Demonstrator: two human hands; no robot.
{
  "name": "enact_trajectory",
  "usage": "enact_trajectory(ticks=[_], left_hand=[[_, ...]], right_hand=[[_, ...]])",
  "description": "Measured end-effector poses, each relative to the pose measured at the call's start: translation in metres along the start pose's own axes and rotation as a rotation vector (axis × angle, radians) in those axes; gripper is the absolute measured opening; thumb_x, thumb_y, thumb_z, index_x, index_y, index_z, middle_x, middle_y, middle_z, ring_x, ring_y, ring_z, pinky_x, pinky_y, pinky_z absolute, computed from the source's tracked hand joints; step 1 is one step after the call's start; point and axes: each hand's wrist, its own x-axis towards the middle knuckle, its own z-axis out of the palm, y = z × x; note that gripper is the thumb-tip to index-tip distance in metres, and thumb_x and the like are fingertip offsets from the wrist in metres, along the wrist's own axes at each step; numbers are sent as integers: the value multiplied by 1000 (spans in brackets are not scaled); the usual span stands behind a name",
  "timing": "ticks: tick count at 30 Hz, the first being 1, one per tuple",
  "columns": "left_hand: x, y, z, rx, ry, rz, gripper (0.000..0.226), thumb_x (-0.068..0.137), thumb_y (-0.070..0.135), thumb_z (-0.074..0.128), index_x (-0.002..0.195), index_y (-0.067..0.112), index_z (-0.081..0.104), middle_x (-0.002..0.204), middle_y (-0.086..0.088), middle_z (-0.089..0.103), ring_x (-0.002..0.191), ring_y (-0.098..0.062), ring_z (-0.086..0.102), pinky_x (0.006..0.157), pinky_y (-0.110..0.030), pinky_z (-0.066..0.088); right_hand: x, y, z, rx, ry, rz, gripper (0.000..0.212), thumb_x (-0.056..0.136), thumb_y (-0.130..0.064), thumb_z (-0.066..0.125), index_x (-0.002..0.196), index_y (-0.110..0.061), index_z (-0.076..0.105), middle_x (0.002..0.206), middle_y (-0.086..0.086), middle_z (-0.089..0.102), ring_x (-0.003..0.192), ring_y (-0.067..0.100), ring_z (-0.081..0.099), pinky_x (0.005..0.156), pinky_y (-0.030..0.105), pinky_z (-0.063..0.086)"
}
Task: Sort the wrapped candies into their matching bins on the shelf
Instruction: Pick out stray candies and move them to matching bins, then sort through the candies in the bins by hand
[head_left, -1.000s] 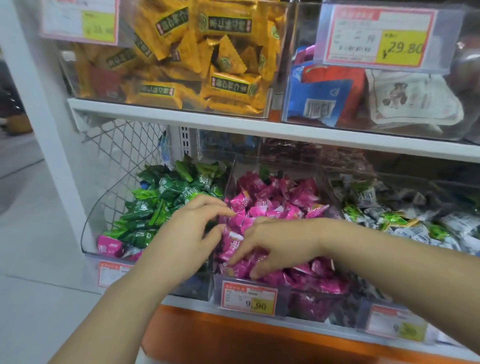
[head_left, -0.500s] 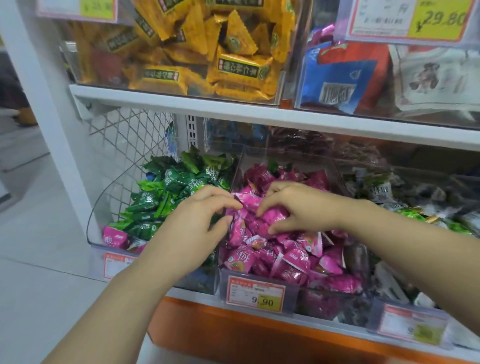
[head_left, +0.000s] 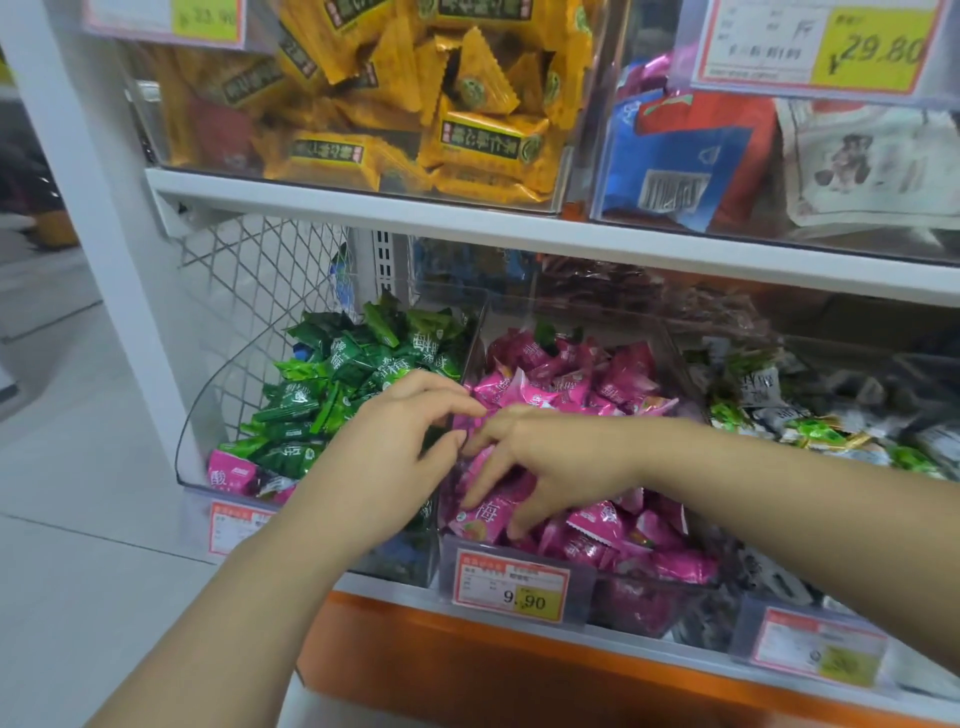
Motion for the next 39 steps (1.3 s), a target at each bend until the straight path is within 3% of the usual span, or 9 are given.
enact_trajectory(ticks=[5,8,10,16,22,27,32,36,39], left_hand=[[0,-1,0,9,-8,-5,26,91,17,57,111,31,66,115,21,50,98,7,48,85,3,28],[1,-1,1,3,2,-11,26,91,16,57,110,31,66,113,22,50,99,9,48,84,2,30],[2,-1,1,1,1,-9,25,91,17,57,109,32,66,112,23,50,100,11,47,84,2,31],[2,-1,0,-1,-21,-14,25,92,19,57,109,36,64,112,27,48,100,11,46,82,3,31],[3,-2,0,28,-8,-7,25,92,20,57,112,33,65,112,26,48,103,9,44,88,4,24],[7,12,2,83,78,55,26,91,17,57,111,30,66,111,22,50,104,3,43,93,-14,29],[8,44,19,-80,-156,98,23,92,20,58,109,33,66,104,17,57,90,3,57,81,-13,44],[13,70,36,-91,-418,119,23,91,33,60,113,38,64,109,21,60,100,8,55,91,-18,45],[25,86,42,-101,-531,128,26,90,38,60,116,38,64,117,17,59,109,2,53,100,-27,42]], right_hand=[[15,2,12,-160,-126,61,56,77,-46,71,129,-47,50,137,0,33,127,22,25,107,42,26],[20,4,15,-209,-41,16,37,76,-40,71,111,-39,61,120,0,43,117,21,34,99,43,35],[19,12,15,-202,66,-23,18,79,-26,65,97,-29,66,111,0,50,108,19,42,90,41,41],[15,35,6,-62,173,39,17,81,-16,65,96,-20,71,94,-5,50,96,12,46,87,31,41],[4,40,-8,52,278,110,26,79,-25,75,104,-23,71,99,-7,50,92,8,47,84,22,37],[-38,34,-14,145,341,167,32,76,-30,76,107,-31,69,123,-10,52,110,0,47,95,10,28],[-102,29,-1,234,492,325,20,79,-33,73,99,-34,70,110,-13,61,104,1,54,96,20,38],[-137,29,25,213,594,470,21,82,-34,68,103,-30,70,125,-9,56,118,9,48,105,32,35],[-149,28,46,326,659,505,24,84,-33,66,108,-28,68,135,-12,49,122,4,45,105,27,32]])
